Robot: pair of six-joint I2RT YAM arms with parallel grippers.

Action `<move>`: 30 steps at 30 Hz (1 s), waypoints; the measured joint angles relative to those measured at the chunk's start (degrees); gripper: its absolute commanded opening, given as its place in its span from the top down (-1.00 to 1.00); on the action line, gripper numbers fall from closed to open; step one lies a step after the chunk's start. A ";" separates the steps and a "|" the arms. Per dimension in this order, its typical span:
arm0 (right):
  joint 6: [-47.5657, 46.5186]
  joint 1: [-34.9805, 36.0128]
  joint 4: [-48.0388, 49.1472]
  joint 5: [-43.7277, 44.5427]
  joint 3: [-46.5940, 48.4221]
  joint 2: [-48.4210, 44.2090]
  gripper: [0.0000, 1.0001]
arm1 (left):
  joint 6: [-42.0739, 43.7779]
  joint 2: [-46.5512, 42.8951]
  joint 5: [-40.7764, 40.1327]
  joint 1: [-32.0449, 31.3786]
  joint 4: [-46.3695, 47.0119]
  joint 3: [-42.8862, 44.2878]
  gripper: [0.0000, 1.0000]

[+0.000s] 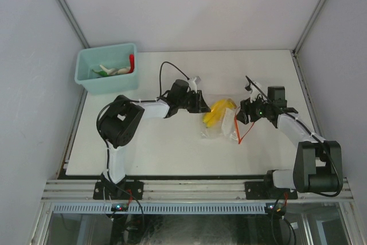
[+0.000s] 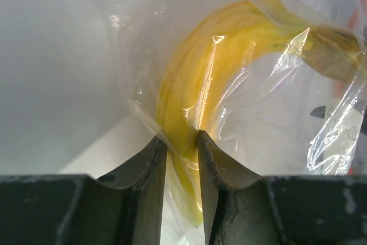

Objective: Open the zip-top bag and remove the fake food
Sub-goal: Pick up the fake fruit from the zipper food storage bag.

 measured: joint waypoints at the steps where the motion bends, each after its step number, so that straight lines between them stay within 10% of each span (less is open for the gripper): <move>1: -0.11 0.17 0.72 -0.57 0.00 0.00 -0.17 | 0.00 0.00 0.15 0.00 -0.26 0.15 0.37; 30: -17.09 4.59 21.84 -14.91 0.02 7.52 -0.10 | 10.47 4.83 2.95 -0.92 -19.50 14.36 0.37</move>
